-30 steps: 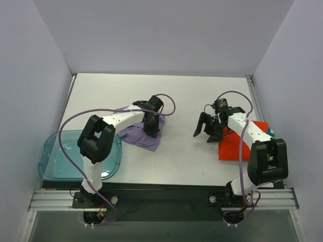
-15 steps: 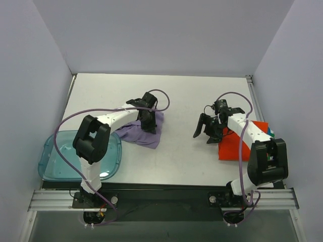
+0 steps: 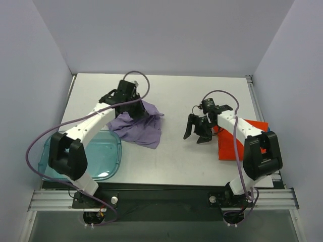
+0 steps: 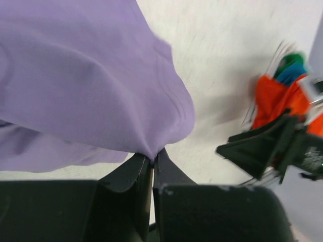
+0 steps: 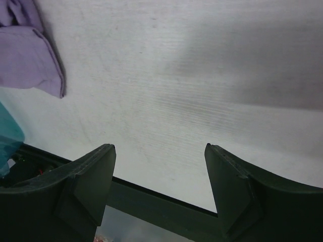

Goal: Fold and stack the t-shirts
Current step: Flatten out the tshirt

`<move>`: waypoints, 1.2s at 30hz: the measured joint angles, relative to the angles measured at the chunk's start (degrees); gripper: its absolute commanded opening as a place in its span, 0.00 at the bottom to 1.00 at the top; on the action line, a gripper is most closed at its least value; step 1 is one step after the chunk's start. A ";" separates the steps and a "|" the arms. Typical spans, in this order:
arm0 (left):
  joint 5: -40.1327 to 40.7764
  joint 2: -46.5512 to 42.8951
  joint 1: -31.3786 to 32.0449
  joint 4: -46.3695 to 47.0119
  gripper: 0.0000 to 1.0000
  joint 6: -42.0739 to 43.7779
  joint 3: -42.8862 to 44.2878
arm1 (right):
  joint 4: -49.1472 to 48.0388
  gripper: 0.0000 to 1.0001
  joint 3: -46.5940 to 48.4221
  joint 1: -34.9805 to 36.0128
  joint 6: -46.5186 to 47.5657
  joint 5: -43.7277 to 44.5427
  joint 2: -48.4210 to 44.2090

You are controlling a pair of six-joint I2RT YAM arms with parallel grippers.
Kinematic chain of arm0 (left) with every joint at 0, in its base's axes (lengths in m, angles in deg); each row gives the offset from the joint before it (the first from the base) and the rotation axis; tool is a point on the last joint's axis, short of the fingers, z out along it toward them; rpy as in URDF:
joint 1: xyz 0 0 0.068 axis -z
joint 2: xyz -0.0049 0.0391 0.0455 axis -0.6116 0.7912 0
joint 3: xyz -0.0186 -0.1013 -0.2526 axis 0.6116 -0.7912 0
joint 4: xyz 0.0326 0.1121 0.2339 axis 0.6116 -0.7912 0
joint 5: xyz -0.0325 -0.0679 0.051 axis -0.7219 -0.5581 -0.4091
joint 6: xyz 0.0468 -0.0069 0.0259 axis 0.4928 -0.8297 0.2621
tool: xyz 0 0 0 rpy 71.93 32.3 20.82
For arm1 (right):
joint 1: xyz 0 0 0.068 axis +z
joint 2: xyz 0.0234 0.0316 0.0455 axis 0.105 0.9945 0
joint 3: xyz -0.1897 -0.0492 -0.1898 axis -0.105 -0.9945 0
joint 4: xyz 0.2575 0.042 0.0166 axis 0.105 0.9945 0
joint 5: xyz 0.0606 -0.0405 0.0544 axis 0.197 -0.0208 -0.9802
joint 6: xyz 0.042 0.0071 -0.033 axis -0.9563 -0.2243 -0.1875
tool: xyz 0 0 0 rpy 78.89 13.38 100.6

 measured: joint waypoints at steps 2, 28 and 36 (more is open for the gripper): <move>-0.11 -3.32 -3.58 0.59 0.00 -0.35 0.09 | -0.92 0.73 2.12 2.27 -0.92 -1.25 2.49; -1.60 -23.61 -28.92 -9.79 0.00 7.58 0.70 | -17.55 0.00 30.36 15.72 -10.62 -12.39 35.54; -3.93 -15.21 -29.81 -9.22 0.00 9.86 6.82 | -14.99 0.00 35.71 8.76 -10.78 -13.44 35.54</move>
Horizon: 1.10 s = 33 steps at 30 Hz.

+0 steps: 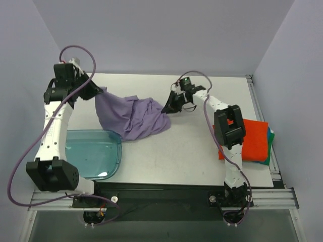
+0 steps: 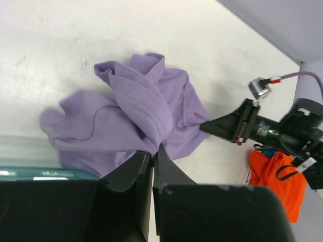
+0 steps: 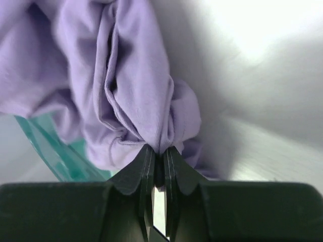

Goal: Fold and stack the t-shirts
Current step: Flatten out the tshirt

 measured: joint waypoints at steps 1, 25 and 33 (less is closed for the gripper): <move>-0.24 2.01 -0.22 0.07 0.00 0.31 2.64 | 1.42 0.00 2.10 -2.47 0.44 0.20 -0.61; -11.15 -7.65 -5.33 8.13 0.00 4.72 -23.19 | 20.26 0.62 -46.21 -10.27 21.77 15.13 -55.28; -11.13 -10.84 -5.18 7.85 0.00 5.38 -24.06 | 15.89 0.57 -21.79 -12.83 21.81 20.57 -37.99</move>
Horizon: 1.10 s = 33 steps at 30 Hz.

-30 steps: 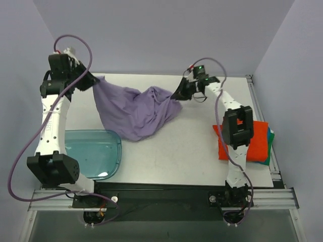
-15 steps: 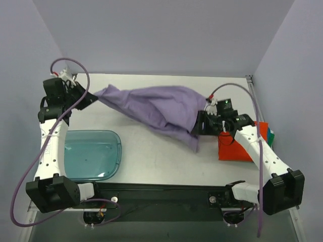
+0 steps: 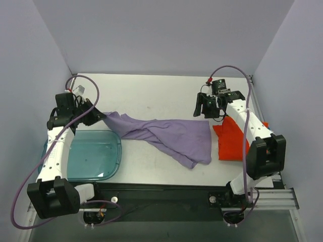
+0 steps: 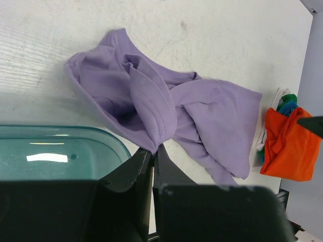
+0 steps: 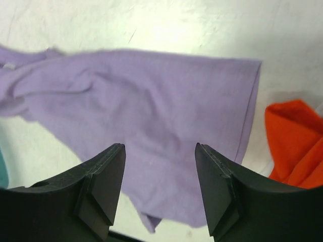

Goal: Fold and stack the t-shirts
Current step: Flatten out the tshirt

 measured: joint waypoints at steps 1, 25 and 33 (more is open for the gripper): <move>0.00 -0.35 0.00 0.02 0.00 0.00 -0.04 | -0.68 0.56 1.79 -0.24 -0.02 0.92 2.32; 0.83 -1.88 0.00 -0.50 0.00 1.44 -1.31 | -3.21 0.48 8.57 -5.33 -0.35 11.85 27.15; 1.49 -1.51 0.00 -0.55 0.00 1.44 -1.29 | -4.22 0.42 9.05 -6.58 0.24 11.47 28.50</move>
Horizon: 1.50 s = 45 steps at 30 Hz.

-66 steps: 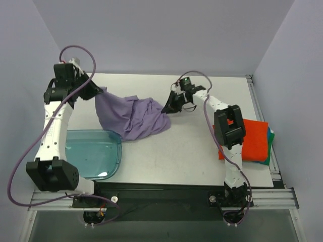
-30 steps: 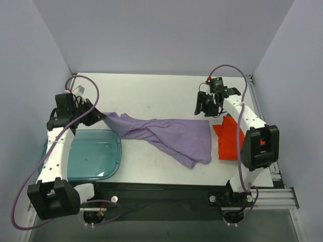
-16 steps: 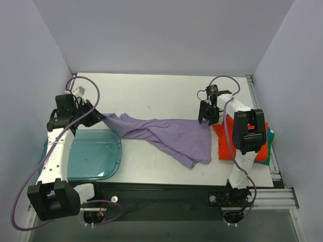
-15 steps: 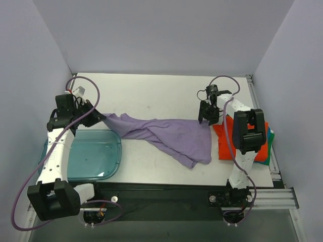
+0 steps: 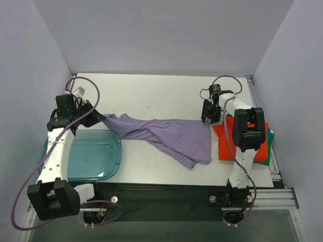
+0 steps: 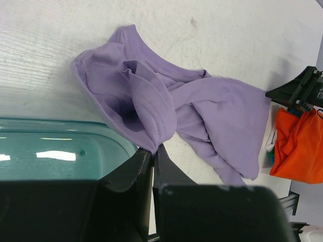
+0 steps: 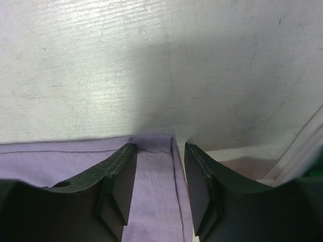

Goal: Fold and stack the t-shirts
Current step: Flatten out the tshirt

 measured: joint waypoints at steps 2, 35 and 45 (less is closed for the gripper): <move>0.26 0.04 0.00 0.00 0.00 -0.02 0.00 | 0.00 0.34 0.11 -0.22 0.07 -0.33 0.11; 12.98 12.96 7.76 12.52 0.00 -2.64 25.88 | 12.37 0.00 18.84 -3.56 -4.61 -6.80 -23.45; 18.62 -2.01 7.78 17.66 0.00 -3.54 26.69 | 13.44 0.00 19.21 -3.50 -3.17 -2.19 -42.88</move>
